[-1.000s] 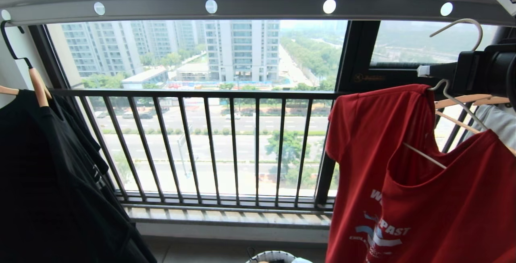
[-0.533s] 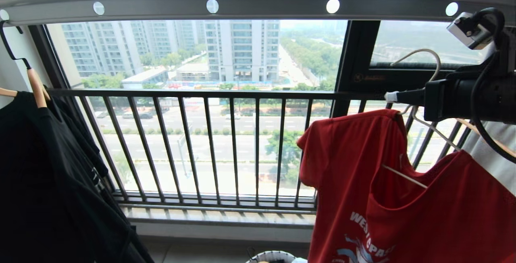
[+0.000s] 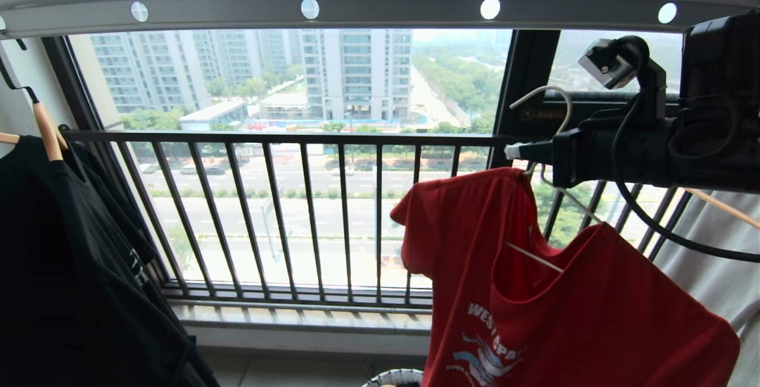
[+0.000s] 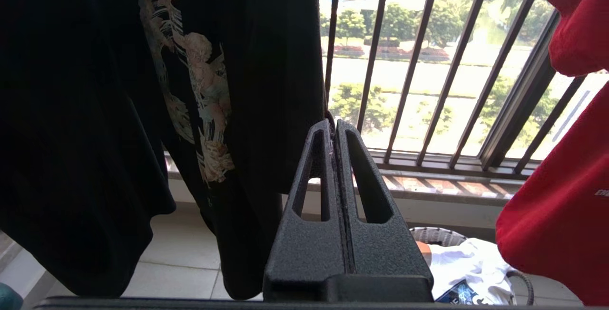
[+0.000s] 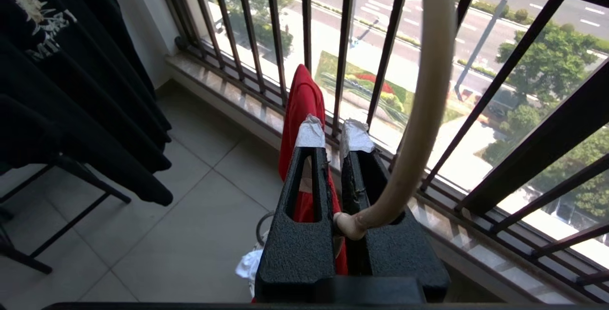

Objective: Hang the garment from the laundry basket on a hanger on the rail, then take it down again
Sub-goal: Take the clothes off the clothes rack

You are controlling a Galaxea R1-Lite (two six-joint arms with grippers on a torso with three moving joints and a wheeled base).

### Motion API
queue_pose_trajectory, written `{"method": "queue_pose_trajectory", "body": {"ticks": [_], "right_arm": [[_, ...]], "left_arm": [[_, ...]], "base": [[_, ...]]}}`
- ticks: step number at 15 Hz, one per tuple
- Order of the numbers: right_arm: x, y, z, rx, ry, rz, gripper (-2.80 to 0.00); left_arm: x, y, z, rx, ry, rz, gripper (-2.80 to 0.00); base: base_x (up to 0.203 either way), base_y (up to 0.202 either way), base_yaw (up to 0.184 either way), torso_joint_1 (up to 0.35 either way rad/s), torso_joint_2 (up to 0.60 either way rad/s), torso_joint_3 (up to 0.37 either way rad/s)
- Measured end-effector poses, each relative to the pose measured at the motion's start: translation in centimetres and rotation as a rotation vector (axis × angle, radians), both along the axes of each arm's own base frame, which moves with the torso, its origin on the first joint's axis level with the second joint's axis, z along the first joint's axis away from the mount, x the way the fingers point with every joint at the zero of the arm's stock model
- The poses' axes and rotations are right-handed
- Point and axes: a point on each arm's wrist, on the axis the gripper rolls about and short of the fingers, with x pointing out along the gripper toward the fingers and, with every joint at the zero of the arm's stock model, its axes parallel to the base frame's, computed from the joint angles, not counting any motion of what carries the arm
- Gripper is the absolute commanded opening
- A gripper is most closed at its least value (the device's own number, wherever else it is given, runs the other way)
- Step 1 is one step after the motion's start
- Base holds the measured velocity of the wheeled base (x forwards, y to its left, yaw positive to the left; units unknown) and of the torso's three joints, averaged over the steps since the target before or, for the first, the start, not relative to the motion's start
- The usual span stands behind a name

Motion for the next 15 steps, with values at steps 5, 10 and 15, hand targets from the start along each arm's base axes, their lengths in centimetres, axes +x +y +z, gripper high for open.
{"method": "queue_pose_trajectory", "body": {"ticks": [5,10,15], "right_arm": [[1.6,1.4,-1.4,0.007,-0.004,0.024,-2.8],[2.6,3.0,-2.1,-0.002,-0.01,0.044,-2.8],[3.1,3.6,-2.8,-0.01,0.01,0.06,-2.8]], "left_arm": [[0.0,0.0,0.0,0.0,0.0,0.0,-2.8],[0.0,0.0,0.0,0.003,0.0,0.0,-2.8],[-0.3,0.0,1.2,-0.001,-0.032,-0.005,-2.8]], "base": [[0.0,0.0,0.0,0.0,0.0,0.0],[0.0,0.0,0.0,0.0,0.0,0.0],[0.0,0.0,0.0,0.0,0.0,0.0]]}}
